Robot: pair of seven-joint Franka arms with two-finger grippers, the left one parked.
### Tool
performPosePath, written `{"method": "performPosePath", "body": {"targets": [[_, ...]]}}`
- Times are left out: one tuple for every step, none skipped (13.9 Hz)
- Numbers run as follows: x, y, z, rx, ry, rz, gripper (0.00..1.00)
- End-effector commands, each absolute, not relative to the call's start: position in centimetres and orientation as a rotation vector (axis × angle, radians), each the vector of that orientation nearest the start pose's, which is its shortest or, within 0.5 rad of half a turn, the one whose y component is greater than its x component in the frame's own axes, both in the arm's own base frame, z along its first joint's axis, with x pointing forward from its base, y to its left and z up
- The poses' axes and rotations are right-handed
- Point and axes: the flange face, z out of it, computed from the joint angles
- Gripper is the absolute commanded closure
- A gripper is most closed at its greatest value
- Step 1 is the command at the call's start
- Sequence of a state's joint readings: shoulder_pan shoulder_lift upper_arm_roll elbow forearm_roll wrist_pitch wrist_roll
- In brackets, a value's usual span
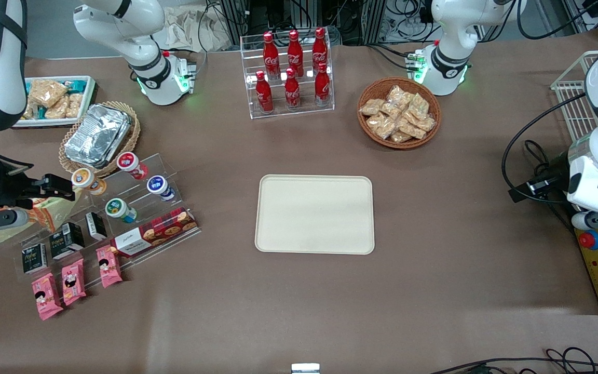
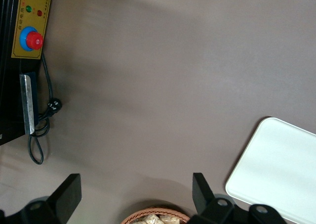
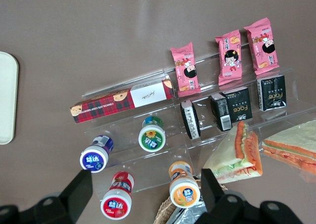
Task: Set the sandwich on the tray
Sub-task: 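Move the right gripper to the wrapped sandwiches on the display rack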
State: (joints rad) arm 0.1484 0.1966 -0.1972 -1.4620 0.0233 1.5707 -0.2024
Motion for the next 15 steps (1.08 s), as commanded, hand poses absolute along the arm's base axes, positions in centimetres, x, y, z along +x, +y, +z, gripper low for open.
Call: {"method": "performPosePath", "body": {"targets": [[60.7,-1.8,56.7,-3.138,-0.224,0.142,0.02],[60.7,-1.7,56.7,-3.138,-0.226,0.142,0.02],[60.7,-1.7,56.7,-3.138,-0.226,0.142,0.02],[60.7,-1.9,56.8,-3.140,-0.222,0.140,0.02],[60.7,-2.1,56.8,-3.140,-0.217,0.139,0.02],[60.7,-3.0,56.7,-3.138,-0.200,0.143,0.02],[60.6,-3.3,56.8,-3.139,-0.193,0.139,0.02],[60.6,-3.4,56.9,-3.139,-0.185,0.136,0.02],[60.5,-3.5,57.0,-3.139,-0.185,0.136,0.02],[60.4,-3.7,57.3,-3.140,-0.178,0.131,0.02],[60.3,-4.1,57.5,-3.141,-0.166,0.126,0.02],[60.0,-4.9,57.9,-3.144,-0.140,0.114,0.02],[59.9,-5.4,58.1,-3.148,-0.126,0.110,0.02],[59.9,-6.1,58.1,-3.150,-0.107,0.109,0.02],[59.7,-7.3,58.2,-3.154,-0.071,0.109,0.02]]}}
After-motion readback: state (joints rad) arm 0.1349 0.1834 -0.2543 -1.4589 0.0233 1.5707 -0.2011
